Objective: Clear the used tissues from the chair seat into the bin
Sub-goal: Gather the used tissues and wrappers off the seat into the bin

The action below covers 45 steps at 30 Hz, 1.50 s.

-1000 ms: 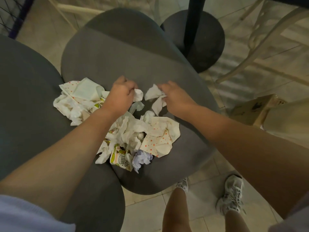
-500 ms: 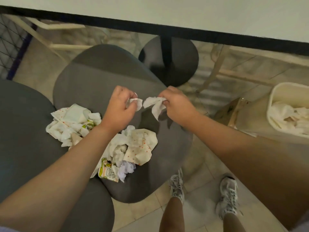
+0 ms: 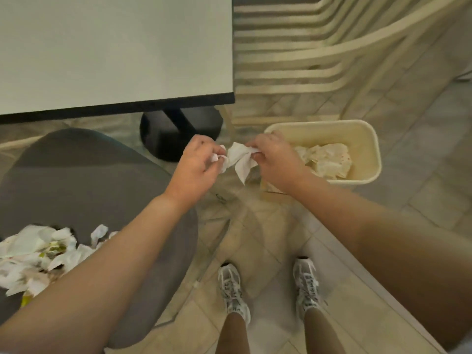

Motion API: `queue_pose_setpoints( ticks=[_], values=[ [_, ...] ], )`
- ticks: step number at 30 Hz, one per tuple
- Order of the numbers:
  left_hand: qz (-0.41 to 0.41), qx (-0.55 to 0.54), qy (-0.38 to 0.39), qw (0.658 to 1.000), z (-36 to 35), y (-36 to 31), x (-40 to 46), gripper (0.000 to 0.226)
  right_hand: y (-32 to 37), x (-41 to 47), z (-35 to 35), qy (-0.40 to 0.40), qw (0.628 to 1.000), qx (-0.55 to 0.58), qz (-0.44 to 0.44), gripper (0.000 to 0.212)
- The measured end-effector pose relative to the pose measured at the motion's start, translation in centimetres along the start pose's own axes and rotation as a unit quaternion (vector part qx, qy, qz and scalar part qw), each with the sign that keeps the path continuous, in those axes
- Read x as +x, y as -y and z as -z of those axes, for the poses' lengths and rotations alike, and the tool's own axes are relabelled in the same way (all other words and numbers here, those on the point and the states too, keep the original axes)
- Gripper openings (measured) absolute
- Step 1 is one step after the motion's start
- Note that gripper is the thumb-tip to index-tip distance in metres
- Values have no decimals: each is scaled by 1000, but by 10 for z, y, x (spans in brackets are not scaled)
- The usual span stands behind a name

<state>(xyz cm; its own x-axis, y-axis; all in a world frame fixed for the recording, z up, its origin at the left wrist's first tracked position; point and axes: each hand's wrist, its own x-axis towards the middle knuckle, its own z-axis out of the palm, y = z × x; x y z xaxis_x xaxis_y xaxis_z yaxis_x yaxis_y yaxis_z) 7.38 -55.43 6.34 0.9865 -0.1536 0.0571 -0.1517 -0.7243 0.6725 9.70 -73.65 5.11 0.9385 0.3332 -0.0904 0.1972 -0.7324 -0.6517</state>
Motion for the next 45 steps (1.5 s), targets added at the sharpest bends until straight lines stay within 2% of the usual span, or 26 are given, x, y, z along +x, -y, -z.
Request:
queue_pose_setpoints(
  ticks=[6, 10, 15, 20, 29, 40, 45],
  values=[
    [-44, 11, 58, 997, -71, -54, 39, 16, -85, -28, 54, -50, 996, -24, -67, 19],
    [-26, 24, 100, 994, -110, -74, 58, 24, -130, -41, 69, -29, 992, -11, -119, 33],
    [21, 44, 175, 983, -131, -81, 63, 41, -150, -52, 80, -29, 989, 15, -142, 46],
    [32, 65, 153, 986, -124, -78, 60, 38, -150, -44, 83, -22, 991, 4, -133, 54],
    [58, 44, 124, 990, -77, -36, 27, 31, -91, -21, 53, -11, 998, -23, -58, 52],
    [82, 105, 108, 985, 22, 78, -73, 32, 36, -3, -72, 77, 995, -40, 46, 42],
    [122, 109, 82, 983, 69, 126, -125, 29, 97, 4, -131, 117, 990, -38, 72, 36]
  ],
)
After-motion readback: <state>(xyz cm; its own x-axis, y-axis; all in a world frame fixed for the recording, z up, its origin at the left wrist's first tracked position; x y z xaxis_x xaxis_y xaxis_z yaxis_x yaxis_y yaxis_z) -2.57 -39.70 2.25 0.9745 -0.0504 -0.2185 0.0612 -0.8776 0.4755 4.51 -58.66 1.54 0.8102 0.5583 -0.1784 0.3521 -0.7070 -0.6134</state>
